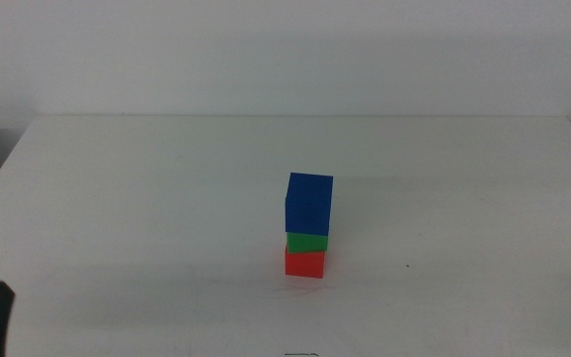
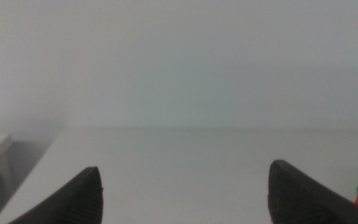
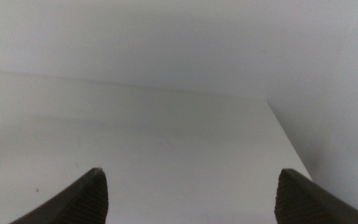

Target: Stack red cubes first, then green, then blue cubes in a specific spot.

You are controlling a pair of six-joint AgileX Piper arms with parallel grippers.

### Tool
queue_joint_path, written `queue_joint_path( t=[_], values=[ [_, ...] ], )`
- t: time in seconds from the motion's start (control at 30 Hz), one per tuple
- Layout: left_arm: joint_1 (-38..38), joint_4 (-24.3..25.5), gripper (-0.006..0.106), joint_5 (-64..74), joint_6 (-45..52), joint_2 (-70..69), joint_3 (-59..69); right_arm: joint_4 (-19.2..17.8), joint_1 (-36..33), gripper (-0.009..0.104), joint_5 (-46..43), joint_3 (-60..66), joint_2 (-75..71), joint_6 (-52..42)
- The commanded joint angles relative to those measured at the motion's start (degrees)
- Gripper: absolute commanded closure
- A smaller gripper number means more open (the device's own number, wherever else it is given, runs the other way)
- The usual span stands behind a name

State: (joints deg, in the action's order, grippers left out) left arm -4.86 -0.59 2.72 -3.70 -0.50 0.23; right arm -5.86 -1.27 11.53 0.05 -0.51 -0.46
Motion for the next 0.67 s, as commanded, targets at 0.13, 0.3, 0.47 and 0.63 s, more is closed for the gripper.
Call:
queue_joint_path(
  t=[0.13,0.3,0.47,0.63],
  values=[
    [0.0,-0.6,0.012,-0.3,-0.2,-1.5,1.3,0.0,0.4,0.011,-8.8,0.6,0.2,-0.7],
    [0.0,-0.6,0.012,4.3,-0.2,-1.5,1.3,1.7,0.4,0.011,-9.3,0.6,0.2,-0.7],
    [0.0,-0.6,0.012,4.3,-0.2,-1.5,1.3,2.6,0.4,0.011,-9.3,0.6,0.2,-0.7],
    [0.0,-0.6,0.012,4.3,-0.2,-1.4,1.3,2.6,0.4,0.011,-9.2,0.6,0.2,-0.7]
  ],
)
